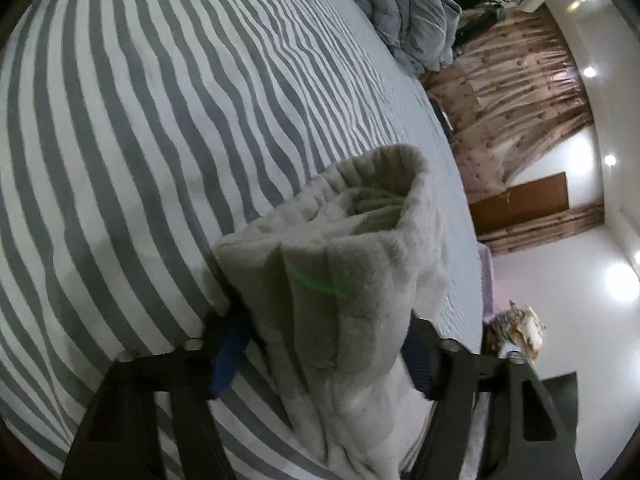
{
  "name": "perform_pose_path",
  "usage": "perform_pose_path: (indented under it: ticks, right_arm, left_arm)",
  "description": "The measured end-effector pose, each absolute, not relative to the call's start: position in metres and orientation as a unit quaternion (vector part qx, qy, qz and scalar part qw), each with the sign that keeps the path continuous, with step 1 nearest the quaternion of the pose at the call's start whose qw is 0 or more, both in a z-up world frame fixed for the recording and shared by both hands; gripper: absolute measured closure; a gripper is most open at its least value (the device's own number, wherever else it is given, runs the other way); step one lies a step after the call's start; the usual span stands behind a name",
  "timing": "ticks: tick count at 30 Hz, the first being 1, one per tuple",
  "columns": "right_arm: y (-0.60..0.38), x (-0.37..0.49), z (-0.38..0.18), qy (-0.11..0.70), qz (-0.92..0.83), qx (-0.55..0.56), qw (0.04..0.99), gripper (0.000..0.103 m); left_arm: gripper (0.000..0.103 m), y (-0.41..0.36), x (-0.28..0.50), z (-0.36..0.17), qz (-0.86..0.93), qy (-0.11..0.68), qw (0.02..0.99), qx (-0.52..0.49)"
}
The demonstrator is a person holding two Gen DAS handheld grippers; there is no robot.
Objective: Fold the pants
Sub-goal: 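Grasp the cuff end with the left gripper and lift it up, then fold the cuff end over toward the waistband with the left gripper and release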
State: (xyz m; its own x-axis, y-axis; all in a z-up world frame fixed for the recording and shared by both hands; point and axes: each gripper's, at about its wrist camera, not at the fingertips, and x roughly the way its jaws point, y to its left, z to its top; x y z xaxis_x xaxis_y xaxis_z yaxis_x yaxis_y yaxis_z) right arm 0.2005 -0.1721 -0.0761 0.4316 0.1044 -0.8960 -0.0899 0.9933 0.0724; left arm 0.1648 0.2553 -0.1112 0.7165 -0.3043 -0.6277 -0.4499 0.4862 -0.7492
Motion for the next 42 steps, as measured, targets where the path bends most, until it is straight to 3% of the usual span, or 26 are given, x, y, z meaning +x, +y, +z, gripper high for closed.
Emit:
perform_pose_path:
  ticks: [6,9,18,26,33,42]
  right_arm:
    - [-0.169,0.194,-0.073,0.524,0.064,-0.008,0.849,0.021]
    - [-0.182,0.192,-0.064,0.523,0.073,0.039,0.848,0.023]
    - [-0.246,0.166,-0.017,0.467,0.062,0.127,0.873,0.023]
    - [-0.339,0.13,0.007,0.426,0.024,0.195,0.883,0.023]
    - [-0.416,0.098,-0.007,0.422,-0.019,0.242,0.873,0.023]
    - [-0.474,0.076,-0.038,0.429,-0.045,0.289,0.855,0.023]
  left_arm:
    - [0.066,0.245,0.158,-0.092,0.075,0.369,0.797,-0.472]
    - [0.071,0.231,0.162,-0.066,0.073,0.362,0.815,-0.446]
    - [0.073,0.141,0.177,0.032,0.034,0.33,0.884,-0.33]
    - [0.073,-0.011,0.182,0.095,-0.051,0.317,0.929,-0.186]
    - [0.073,-0.145,0.188,0.074,-0.114,0.352,0.922,-0.111]
    - [0.072,-0.263,0.158,-0.021,-0.12,0.423,0.898,-0.018]
